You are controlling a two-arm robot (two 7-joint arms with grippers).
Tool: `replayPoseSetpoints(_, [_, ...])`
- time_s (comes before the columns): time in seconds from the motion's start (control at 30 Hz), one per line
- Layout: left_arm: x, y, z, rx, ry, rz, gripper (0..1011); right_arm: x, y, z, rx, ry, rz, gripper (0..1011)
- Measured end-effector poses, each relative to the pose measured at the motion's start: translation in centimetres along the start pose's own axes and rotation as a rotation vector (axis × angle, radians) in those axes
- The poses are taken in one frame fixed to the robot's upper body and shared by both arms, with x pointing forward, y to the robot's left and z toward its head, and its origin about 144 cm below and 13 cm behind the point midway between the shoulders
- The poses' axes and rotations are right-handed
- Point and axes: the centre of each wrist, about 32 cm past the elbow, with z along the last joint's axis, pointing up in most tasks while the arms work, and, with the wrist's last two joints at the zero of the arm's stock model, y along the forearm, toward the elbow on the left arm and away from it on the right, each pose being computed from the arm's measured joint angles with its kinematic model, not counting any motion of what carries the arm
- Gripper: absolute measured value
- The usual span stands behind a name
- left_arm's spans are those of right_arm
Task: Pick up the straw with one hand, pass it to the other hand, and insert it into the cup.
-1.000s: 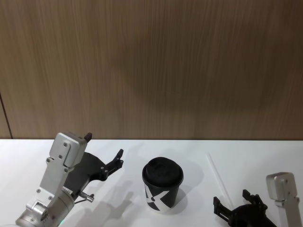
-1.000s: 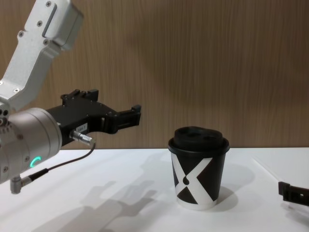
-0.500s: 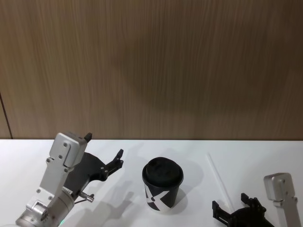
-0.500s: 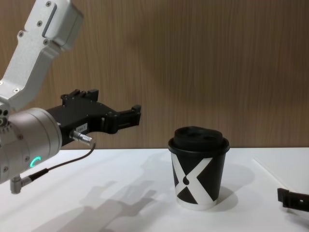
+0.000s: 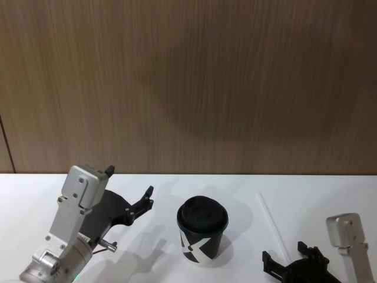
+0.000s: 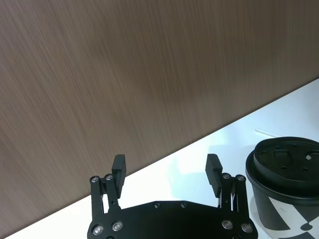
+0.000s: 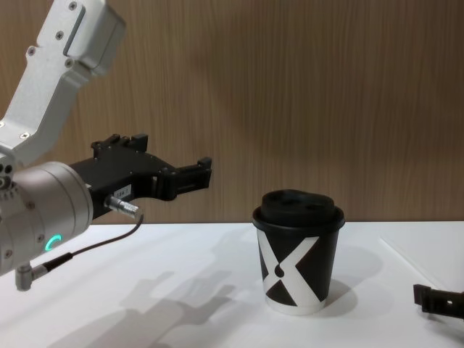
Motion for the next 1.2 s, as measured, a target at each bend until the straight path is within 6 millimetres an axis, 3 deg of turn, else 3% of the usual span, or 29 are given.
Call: replayPoseSetpoints(1.2, [0.0, 0.0, 0.0, 0.0, 0.0, 0.0, 1003, 0.44, 0.11, 0.6, -0.062, 0.015, 0.016, 982])
